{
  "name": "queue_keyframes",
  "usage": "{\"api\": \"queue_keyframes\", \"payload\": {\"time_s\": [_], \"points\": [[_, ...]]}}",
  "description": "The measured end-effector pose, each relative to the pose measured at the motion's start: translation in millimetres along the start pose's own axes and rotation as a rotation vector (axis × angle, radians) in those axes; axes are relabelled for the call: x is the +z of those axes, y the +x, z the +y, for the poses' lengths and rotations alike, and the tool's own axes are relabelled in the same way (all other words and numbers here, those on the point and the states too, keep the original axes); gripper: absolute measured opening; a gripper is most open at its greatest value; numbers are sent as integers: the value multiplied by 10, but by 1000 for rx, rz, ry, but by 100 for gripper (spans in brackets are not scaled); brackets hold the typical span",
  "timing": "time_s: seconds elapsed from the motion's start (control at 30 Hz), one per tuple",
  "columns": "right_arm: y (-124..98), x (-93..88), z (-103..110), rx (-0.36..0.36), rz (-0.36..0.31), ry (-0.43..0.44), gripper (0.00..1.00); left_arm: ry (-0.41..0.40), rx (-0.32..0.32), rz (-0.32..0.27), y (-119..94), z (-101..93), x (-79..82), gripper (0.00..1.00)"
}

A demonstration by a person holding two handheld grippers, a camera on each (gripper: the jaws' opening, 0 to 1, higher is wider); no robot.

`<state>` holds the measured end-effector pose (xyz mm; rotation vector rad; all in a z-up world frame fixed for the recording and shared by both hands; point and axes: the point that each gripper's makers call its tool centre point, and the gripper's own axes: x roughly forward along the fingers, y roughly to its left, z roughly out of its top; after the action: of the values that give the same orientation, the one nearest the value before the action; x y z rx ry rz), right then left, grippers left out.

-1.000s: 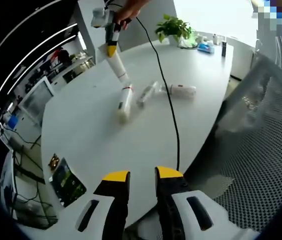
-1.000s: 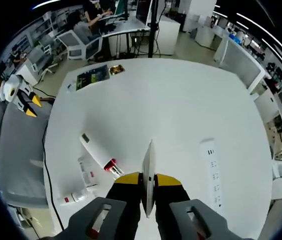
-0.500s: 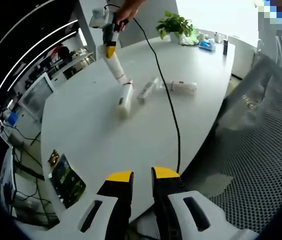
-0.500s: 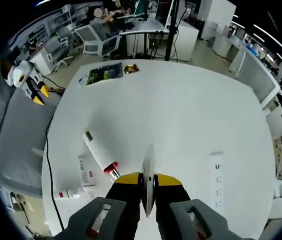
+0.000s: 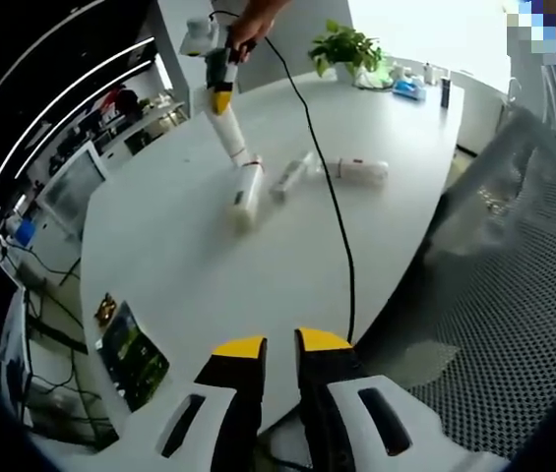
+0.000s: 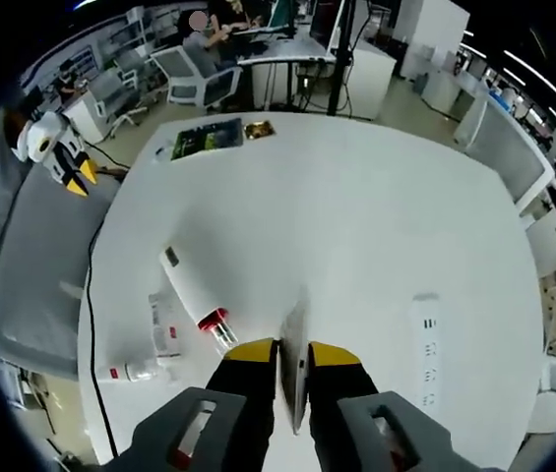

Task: Arrange the skincare products in the storage area until every visible bottle or jar stands upright without overlapping.

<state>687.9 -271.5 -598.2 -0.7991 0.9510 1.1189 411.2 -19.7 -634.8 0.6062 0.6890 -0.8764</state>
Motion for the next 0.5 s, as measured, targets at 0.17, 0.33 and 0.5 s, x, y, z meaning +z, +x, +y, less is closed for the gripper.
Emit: {"api": "queue_keyframes", "payload": {"time_s": [0.17,0.33,0.5], "points": [[-4,-35,12,-4,11,-15,5,0,-3,2,1,-7,-4,10],[-3,-66,22,-5,39,-30,7,-2,-4,2,-1,-7,-3,9],[-67,-106,-23,-65,22,6,32,-2,-3,1,-4,-7,-1,9]]}}
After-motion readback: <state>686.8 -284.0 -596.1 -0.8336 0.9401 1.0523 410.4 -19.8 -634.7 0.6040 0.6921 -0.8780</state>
